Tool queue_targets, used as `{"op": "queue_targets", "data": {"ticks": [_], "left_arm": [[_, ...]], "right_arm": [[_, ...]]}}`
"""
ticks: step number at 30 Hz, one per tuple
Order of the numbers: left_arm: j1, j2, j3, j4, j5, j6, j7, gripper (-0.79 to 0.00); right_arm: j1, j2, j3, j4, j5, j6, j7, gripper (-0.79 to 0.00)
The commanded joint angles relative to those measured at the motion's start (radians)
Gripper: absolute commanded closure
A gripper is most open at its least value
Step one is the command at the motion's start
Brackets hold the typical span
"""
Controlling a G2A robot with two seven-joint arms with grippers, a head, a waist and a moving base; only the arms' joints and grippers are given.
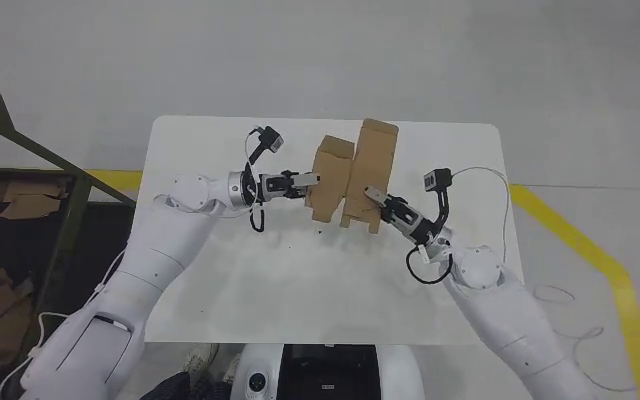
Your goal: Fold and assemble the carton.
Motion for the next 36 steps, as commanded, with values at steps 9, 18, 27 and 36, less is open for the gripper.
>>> {"op": "queue_targets", "data": {"ticks": [9, 18, 27, 36], "left_arm": [[0.005, -0.01, 0.017, -0.02, 0.08, 0.005, 0.056, -0.246], [0.002, -0.01, -0.005, -0.019, 0.039, 0.029, 0.019, 0.0], [-0.033, 0.008, -0.043, 0.031, 0.071, 0.08, -0.138, 0.0], [-0.033, 0.028, -0.052, 0.006, 0.043, 0.139, -0.328, 0.0]], "right_arm": [[-0.017, -0.01, 0.012, -0.026, -0.066, 0.029, -0.063, 0.0], [-0.03, -0.011, 0.041, -0.04, -0.105, -0.003, -0.041, -0.785], [-0.001, 0.003, 0.102, 0.014, -0.108, -0.134, 0.146, -0.785], [0.112, -0.003, 0.071, 0.159, 0.06, -0.184, 0.427, -0.785]]}}
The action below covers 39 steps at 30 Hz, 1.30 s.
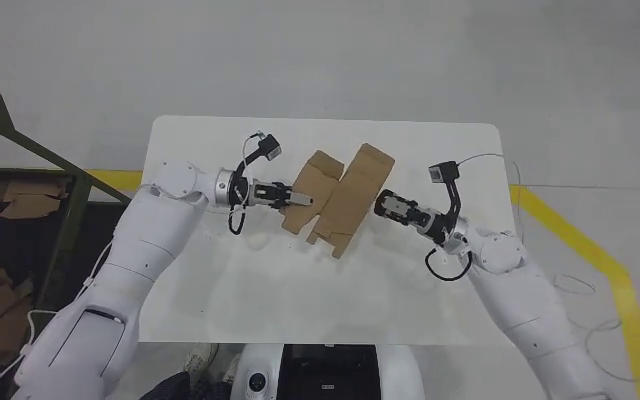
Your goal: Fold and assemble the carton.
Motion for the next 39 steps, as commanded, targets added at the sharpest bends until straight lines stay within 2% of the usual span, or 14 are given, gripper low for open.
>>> {"op": "queue_targets", "data": {"ticks": [1, 6, 9, 15, 24, 33, 35, 37, 39], "left_arm": [[0.006, 0.009, 0.005, -0.025, 0.033, 0.018, -0.015, 0.0], [0.022, 0.031, 0.02, -0.086, 0.081, 0.033, -0.031, 0.0], [0.027, 0.042, 0.025, -0.105, 0.078, 0.03, -0.028, 0.0], [0.026, 0.06, 0.042, -0.137, 0.052, 0.034, -0.031, 0.0], [0.021, 0.086, 0.058, -0.156, 0.018, 0.032, -0.03, 0.0], [0.005, 0.109, 0.107, -0.186, 0.005, 0.055, -0.052, 0.0], [0.001, 0.114, 0.115, -0.187, -0.001, 0.053, -0.05, 0.0], [-0.003, 0.119, 0.122, -0.188, -0.01, 0.053, -0.051, 0.0], [-0.005, 0.124, 0.127, -0.189, -0.015, 0.052, -0.049, 0.0]], "right_arm": [[0.032, -0.003, -0.011, 0.043, 0.051, -0.021, 0.083, -0.785], [0.094, -0.012, -0.043, 0.118, 0.117, -0.053, 0.214, -0.785], [0.124, -0.015, -0.072, 0.128, 0.118, -0.028, 0.255, -0.785], [0.151, -0.012, -0.119, 0.131, 0.104, -0.009, 0.273, -0.785], [0.211, 0.0, -0.138, 0.228, 0.151, -0.012, 0.271, -0.785], [0.274, 0.035, -0.218, 0.142, 0.117, 0.028, 0.311, -0.785], [0.29, 0.046, -0.247, 0.138, 0.101, 0.037, 0.32, -0.763], [0.304, 0.056, -0.279, 0.132, 0.1, 0.038, 0.321, -0.699], [0.318, 0.067, -0.31, 0.13, 0.097, 0.034, 0.317, -0.582]]}}
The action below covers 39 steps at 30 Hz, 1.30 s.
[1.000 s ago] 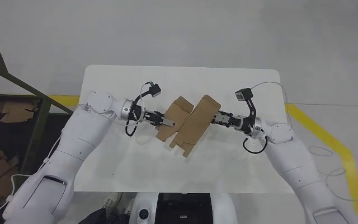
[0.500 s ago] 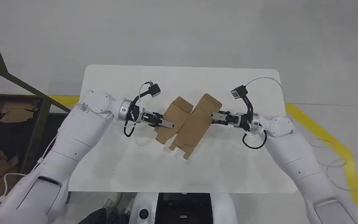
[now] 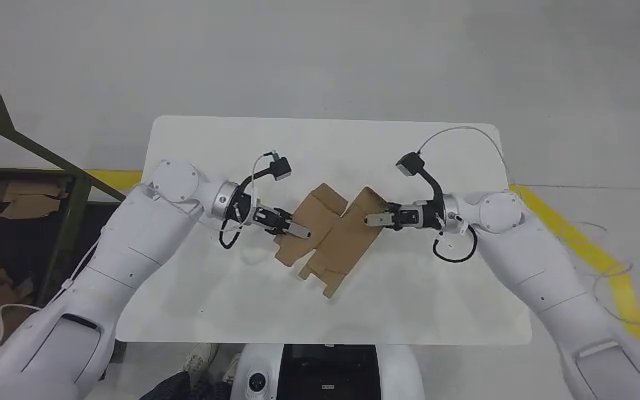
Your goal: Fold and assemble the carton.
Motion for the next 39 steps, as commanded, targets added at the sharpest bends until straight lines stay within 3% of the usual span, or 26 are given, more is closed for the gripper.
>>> {"op": "queue_targets", "data": {"ticks": [1, 2, 6, 7, 8, 13, 14, 15, 16, 22, 28, 34, 39], "left_arm": [[-0.002, 0.006, 0.006, -0.002, -0.005, -0.001, 0.002, 0.0], [-0.003, 0.008, 0.009, -0.003, -0.006, -0.002, 0.002, 0.0], [-0.007, 0.017, 0.023, -0.006, -0.017, -0.003, 0.003, 0.0], [-0.009, 0.02, 0.026, -0.006, -0.019, -0.004, 0.004, 0.0], [-0.01, 0.021, 0.03, -0.006, -0.02, -0.006, 0.006, 0.0], [-0.022, 0.029, 0.048, -0.003, -0.03, -0.016, 0.016, 0.0], [-0.025, 0.03, 0.049, 0.001, -0.035, -0.019, 0.019, -0.04], [-0.027, 0.032, 0.048, 0.006, -0.04, -0.025, 0.025, -0.357], [-0.029, 0.033, 0.047, 0.011, -0.045, -0.032, 0.032, -0.785], [-0.029, 0.042, 0.007, 0.037, -0.145, -0.08, 0.08, -0.785], [0.022, 0.054, -0.064, 0.064, -0.227, -0.171, 0.171, -0.785], [0.068, 0.058, -0.105, 0.074, -0.274, -0.203, 0.204, -0.785], [0.078, 0.05, -0.1, 0.096, -0.277, -0.198, 0.204, -0.785]], "right_arm": [[0.012, 0.011, -0.032, -0.006, 0.0, -0.007, -0.007, -0.477], [0.017, 0.016, -0.048, -0.008, 0.003, -0.012, -0.012, -0.391], [0.041, 0.037, -0.108, -0.01, 0.024, -0.033, -0.033, -0.182], [0.047, 0.042, -0.122, -0.009, 0.031, -0.039, -0.039, -0.049], [0.053, 0.046, -0.137, -0.01, 0.038, -0.044, -0.044, 0.0], [0.083, 0.069, -0.205, -0.014, 0.064, -0.074, -0.074, 0.0], [0.089, 0.074, -0.218, -0.016, 0.072, -0.079, -0.079, 0.0], [0.093, 0.078, -0.229, -0.017, 0.085, -0.084, -0.084, 0.0], [0.098, 0.083, -0.239, -0.017, 0.1, -0.089, -0.089, 0.0], [0.103, 0.108, -0.264, 0.003, 0.226, -0.106, -0.107, 0.0], [0.065, 0.122, -0.232, 0.03, 0.356, -0.094, -0.094, 0.0], [-0.009, 0.126, -0.189, 0.041, 0.425, -0.109, -0.11, 0.0], [-0.077, 0.127, -0.156, 0.02, 0.367, -0.103, -0.279, 0.0]]}}
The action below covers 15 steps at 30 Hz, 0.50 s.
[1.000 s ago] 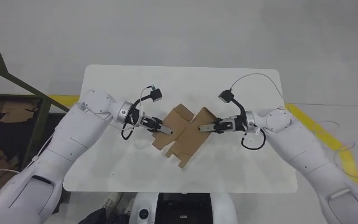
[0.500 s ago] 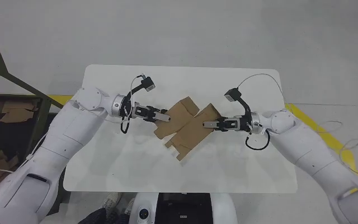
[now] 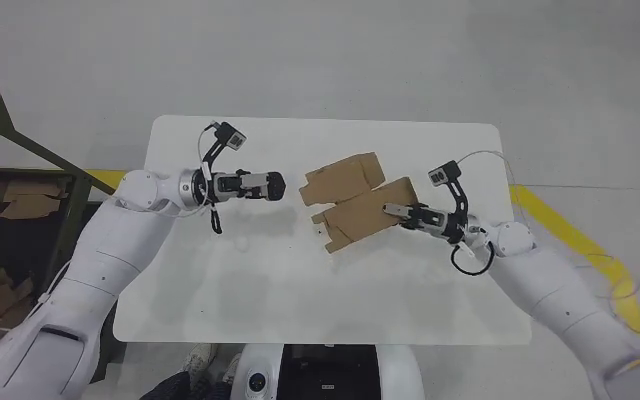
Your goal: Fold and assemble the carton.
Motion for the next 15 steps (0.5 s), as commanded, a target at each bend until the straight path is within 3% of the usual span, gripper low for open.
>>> {"op": "queue_targets", "data": {"ticks": [1, 11, 15], "left_arm": [[0.0, -0.006, 0.009, 0.008, 0.008, 0.004, 0.009, -0.785], [0.007, -0.024, 0.029, 0.001, 0.132, 0.005, 0.111, -0.785], [0.02, -0.022, 0.012, -0.02, 0.194, 0.012, 0.16, -0.785]], "right_arm": [[-0.028, 0.001, 0.01, -0.029, -0.058, 0.012, -0.097, 0.0], [-0.165, 0.021, 0.087, -0.231, -0.388, 0.153, -0.457, 0.0], [-0.17, 0.022, 0.09, -0.24, -0.399, 0.161, -0.467, 0.0]]}}
